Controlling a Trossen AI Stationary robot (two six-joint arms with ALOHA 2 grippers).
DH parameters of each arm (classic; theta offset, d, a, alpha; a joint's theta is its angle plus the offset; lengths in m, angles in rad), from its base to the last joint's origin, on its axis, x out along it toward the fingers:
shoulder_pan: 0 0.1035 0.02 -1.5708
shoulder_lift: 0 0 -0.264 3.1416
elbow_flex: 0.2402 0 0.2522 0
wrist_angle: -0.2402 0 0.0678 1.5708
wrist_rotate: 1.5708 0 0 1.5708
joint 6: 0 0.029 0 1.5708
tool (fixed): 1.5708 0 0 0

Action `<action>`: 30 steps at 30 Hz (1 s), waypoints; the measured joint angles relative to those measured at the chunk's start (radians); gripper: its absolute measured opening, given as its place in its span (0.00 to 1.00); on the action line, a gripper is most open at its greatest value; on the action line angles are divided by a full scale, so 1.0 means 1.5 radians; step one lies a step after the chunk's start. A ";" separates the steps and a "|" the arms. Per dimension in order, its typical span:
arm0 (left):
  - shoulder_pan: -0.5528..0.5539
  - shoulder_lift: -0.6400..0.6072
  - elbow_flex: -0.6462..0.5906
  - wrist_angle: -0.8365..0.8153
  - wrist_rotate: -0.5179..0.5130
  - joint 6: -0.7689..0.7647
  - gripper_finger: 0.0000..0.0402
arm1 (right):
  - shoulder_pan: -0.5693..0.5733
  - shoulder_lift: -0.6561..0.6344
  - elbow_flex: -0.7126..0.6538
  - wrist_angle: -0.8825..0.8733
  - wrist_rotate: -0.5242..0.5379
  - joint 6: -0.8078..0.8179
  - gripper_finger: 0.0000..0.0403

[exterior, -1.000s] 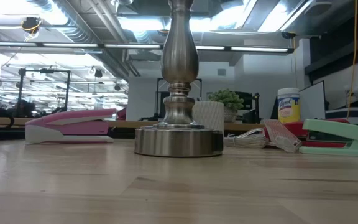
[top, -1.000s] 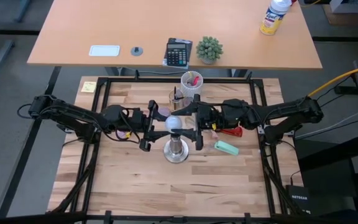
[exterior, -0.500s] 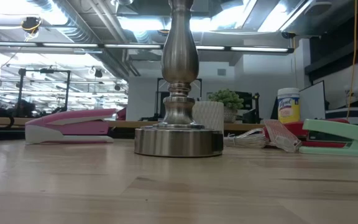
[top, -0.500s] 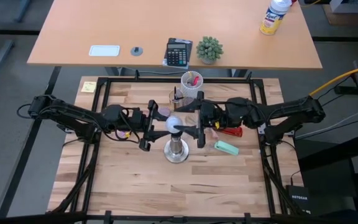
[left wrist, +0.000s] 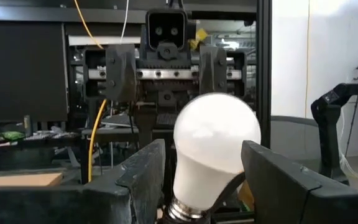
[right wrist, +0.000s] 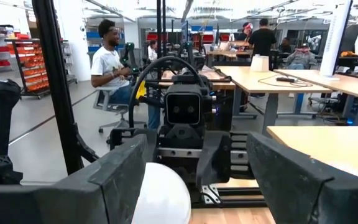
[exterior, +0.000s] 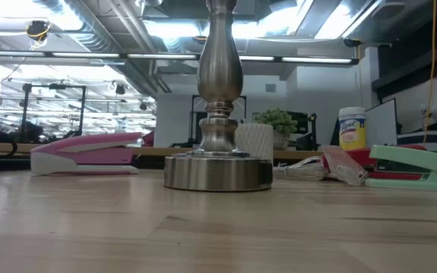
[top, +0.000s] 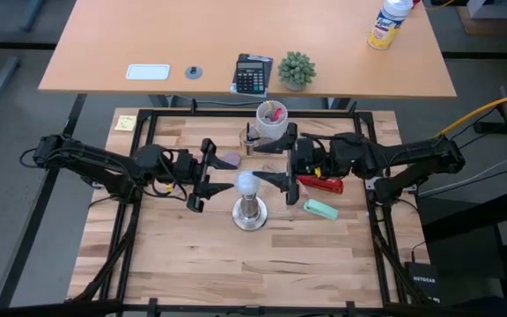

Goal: Screw lightbulb
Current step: Insert the lightbulb into the lamp socket

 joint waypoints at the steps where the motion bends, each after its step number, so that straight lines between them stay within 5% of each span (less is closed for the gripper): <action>1: 0.000 -0.002 0.000 0.000 0.000 -0.001 0.51 | 0.000 0.000 0.000 0.000 0.000 0.000 0.70; 14: 0.000 -0.012 0.000 0.002 -0.001 0.003 0.51 | 0.000 0.002 0.000 -0.012 -0.001 0.001 0.70; 24: -0.015 -0.091 0.000 0.000 -0.002 -0.001 0.51 | 0.021 -0.014 0.000 -0.015 -0.096 -0.007 0.70; 30: -0.050 -0.086 0.000 -0.002 -0.001 0.014 0.51 | 0.085 -0.010 0.000 -0.005 -0.053 -0.081 0.70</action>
